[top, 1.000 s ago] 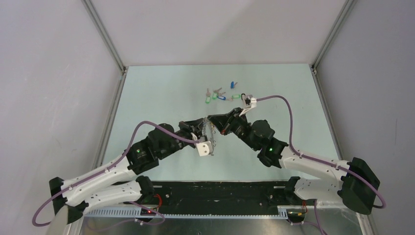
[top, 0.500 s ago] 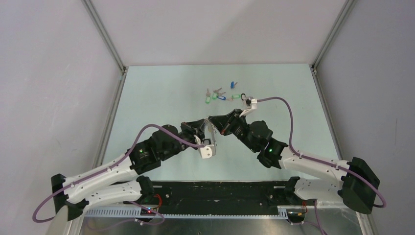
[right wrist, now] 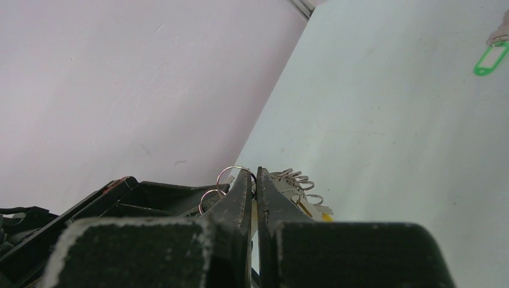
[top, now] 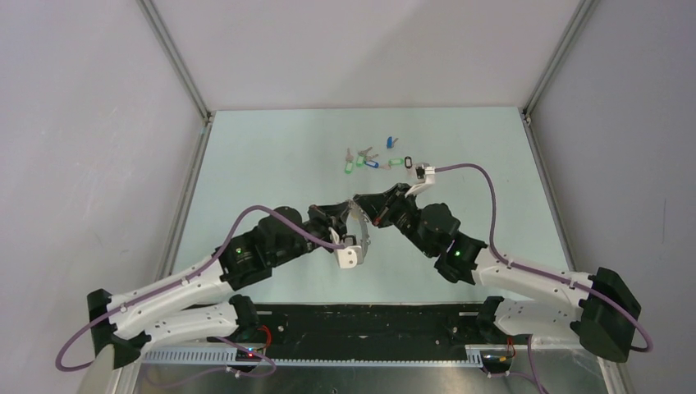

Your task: Remove the keys from the keyring

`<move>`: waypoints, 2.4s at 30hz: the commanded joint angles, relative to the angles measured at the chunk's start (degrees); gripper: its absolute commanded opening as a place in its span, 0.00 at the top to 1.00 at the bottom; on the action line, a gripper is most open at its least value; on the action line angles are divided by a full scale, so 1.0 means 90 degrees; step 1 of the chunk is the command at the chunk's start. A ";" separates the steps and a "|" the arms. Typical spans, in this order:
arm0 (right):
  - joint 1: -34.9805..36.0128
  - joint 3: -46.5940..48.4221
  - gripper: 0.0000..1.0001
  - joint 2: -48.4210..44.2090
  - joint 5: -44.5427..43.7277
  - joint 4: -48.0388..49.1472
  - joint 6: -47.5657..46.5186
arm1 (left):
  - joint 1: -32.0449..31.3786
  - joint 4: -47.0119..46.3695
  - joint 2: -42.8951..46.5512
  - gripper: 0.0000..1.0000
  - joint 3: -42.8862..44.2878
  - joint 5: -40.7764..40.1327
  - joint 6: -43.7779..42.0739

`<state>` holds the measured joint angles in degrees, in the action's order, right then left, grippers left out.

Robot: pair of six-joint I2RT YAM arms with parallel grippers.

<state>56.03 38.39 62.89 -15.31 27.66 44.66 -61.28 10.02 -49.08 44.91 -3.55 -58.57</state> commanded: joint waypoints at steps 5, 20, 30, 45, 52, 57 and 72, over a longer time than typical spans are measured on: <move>-0.0525 0.0368 1.00 -0.0437 -0.2559 0.0814 -0.0067 | -0.0450 0.1194 -0.0233 1.00 0.0167 0.2185 0.0208; -0.1027 0.0323 1.00 -0.0943 -0.1960 0.0173 0.1139 | -0.0522 0.1694 -0.1016 1.00 0.0379 0.2218 0.0172; -0.1164 0.0321 1.00 -0.1559 -0.1805 -0.0332 0.1267 | -0.0556 0.1904 -0.1494 1.00 0.0507 0.1424 0.0107; -0.1330 0.0323 1.00 -0.1817 -0.1385 -0.0594 0.1560 | -0.0685 0.1946 -0.1848 1.00 0.0599 0.0092 -0.0032; -0.1468 0.0206 0.93 -0.1803 -0.1002 -0.1036 0.0789 | -0.0626 0.1827 -0.1478 1.00 0.0727 0.0308 0.0251; -0.2007 -0.0144 0.62 -0.2088 -0.0026 -0.1189 -0.0588 | -0.0547 0.1746 -0.1141 1.00 0.0657 0.0631 0.0243; -0.2434 -0.0409 0.38 -0.1483 0.4550 -0.0635 -0.3888 | -0.0350 0.1669 -0.0529 1.00 0.0949 0.0635 0.0023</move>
<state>34.22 35.27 48.14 10.24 16.78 19.09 -64.73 27.62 -56.58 49.76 2.31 -57.14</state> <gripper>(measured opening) 0.610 0.022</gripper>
